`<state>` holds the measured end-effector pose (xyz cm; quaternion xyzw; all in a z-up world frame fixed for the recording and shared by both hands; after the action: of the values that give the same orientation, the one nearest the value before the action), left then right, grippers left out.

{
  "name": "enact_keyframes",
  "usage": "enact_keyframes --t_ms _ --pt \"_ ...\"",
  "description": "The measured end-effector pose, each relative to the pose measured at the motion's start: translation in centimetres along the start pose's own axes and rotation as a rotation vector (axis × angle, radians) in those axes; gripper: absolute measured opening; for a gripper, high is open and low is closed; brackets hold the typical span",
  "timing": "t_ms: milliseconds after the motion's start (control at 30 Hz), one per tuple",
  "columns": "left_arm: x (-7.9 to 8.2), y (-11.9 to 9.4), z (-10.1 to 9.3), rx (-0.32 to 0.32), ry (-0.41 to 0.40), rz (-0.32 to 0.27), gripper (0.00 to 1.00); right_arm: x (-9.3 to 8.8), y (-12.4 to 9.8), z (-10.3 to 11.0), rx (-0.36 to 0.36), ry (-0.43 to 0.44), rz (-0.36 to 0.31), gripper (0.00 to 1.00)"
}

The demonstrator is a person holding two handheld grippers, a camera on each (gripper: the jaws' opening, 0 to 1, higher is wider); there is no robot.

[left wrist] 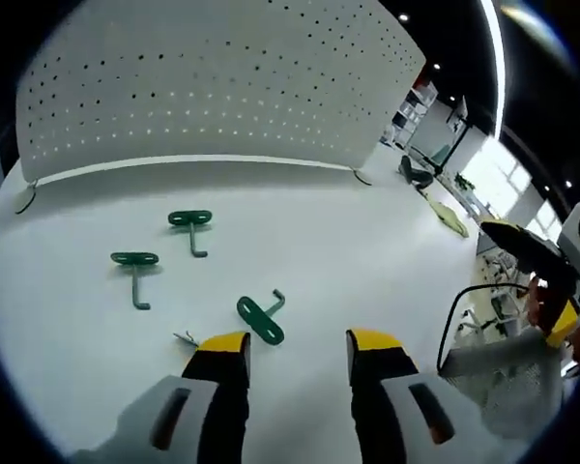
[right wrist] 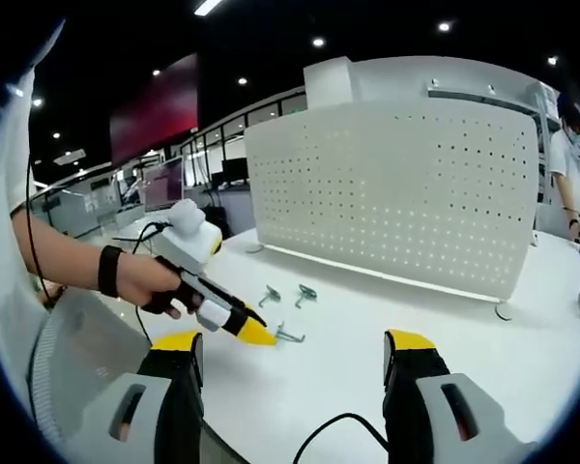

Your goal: Insert the hook assembly into the mounting plate slot until the hook locks in place.

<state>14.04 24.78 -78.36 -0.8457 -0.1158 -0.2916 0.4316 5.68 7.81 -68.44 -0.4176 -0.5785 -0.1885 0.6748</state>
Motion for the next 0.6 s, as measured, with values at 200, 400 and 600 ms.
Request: enact_keyframes --t_ms 200,400,600 --pt "-0.1 0.8 0.1 0.024 -0.001 0.035 0.38 0.0 0.0 0.1 0.0 0.001 -0.002 0.77" --pt "0.1 1.5 -0.1 0.043 0.007 0.057 0.36 -0.1 -0.1 0.1 0.003 -0.001 0.004 0.77" --pt "0.2 2.2 0.2 0.056 0.003 0.074 0.34 -0.2 0.0 0.1 0.006 -0.008 0.01 0.77"
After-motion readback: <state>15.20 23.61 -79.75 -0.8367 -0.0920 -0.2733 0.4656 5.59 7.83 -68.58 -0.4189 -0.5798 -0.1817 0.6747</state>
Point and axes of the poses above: the point that each gripper's makers call its tool centre point, and the gripper's own axes: y roughly forward along the fingers, z roughly to its left, x roughly out of its top, the point moved 6 cm from there along -y, roughly backward along the fingers, and after that the axes turned 6 degrees about -y, right-handed, at the moved point
